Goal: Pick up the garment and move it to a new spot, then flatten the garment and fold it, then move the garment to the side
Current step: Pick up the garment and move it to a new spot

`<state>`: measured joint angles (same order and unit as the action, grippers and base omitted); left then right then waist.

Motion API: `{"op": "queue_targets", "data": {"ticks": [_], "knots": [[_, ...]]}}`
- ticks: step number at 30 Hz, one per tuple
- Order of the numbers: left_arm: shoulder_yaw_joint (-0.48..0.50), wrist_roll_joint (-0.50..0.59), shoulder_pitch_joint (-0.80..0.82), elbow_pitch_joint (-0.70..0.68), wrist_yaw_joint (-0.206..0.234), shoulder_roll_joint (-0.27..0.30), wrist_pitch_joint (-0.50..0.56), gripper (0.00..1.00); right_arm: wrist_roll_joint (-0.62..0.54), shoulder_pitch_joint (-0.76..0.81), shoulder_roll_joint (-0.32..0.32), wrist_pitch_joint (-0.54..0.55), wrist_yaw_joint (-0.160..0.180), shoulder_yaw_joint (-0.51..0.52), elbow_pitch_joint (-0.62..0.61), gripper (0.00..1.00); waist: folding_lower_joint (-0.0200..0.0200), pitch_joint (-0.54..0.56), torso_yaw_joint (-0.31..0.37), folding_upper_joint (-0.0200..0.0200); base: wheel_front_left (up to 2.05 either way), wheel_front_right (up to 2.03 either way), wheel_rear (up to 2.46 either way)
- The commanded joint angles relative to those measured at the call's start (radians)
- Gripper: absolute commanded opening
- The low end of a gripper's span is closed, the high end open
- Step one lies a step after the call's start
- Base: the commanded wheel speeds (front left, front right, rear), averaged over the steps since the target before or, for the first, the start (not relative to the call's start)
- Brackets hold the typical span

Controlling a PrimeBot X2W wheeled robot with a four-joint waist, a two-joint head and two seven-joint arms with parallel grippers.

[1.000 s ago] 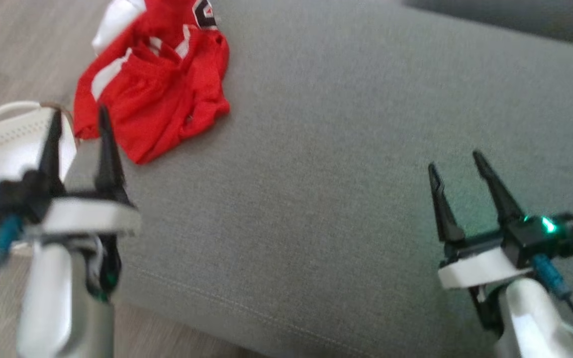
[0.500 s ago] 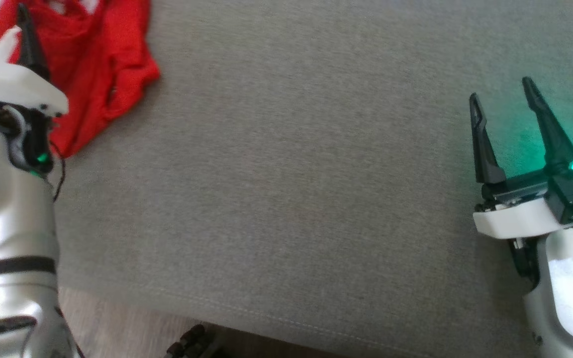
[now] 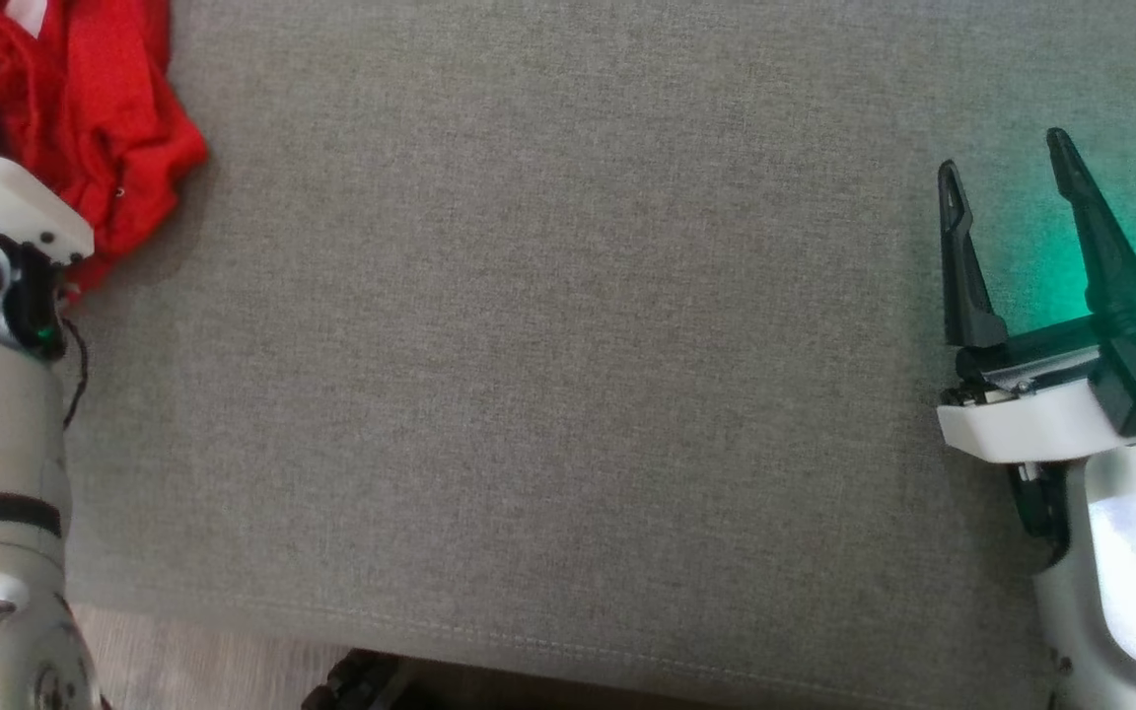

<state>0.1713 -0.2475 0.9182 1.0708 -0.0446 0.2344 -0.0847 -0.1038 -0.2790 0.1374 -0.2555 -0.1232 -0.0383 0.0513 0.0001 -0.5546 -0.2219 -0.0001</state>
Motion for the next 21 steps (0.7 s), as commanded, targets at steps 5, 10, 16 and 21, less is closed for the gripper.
{"op": "queue_targets", "data": {"ticks": [5, 10, 16, 21], "knots": [[-0.011, 0.024, 0.032, -0.044, -0.008, 0.083, -0.119, 0.0, 0.004, 0.004, -0.019, -0.006, -0.008, -0.028, -0.02, 1.0, -0.0001, 0.063, 0.001, 0.0001, 0.0, 0.0, 0.0], [-0.034, 0.046, 0.036, -0.189, -0.025, 0.1, -0.168, 0.0, 0.023, 0.016, -0.049, -0.006, -0.008, -0.027, -0.012, 1.0, -0.0001, 0.154, 0.028, 0.0001, 0.0, 0.0, 0.0], [-0.083, 0.05, 0.008, -0.442, -0.056, 0.077, -0.171, 0.0, 0.058, 0.053, -0.079, -0.006, -0.008, -0.019, 0.006, 1.0, -0.0001, 0.271, 0.08, 0.0001, 0.0, 0.0, 0.0], [-0.155, 0.019, -0.006, -0.62, -0.076, 0.042, -0.09, 0.0, 0.088, 0.083, -0.086, -0.006, -0.008, -0.022, 0.013, 1.0, -0.0001, 0.352, 0.144, 0.0001, 0.0, 0.0, 0.0]]}}
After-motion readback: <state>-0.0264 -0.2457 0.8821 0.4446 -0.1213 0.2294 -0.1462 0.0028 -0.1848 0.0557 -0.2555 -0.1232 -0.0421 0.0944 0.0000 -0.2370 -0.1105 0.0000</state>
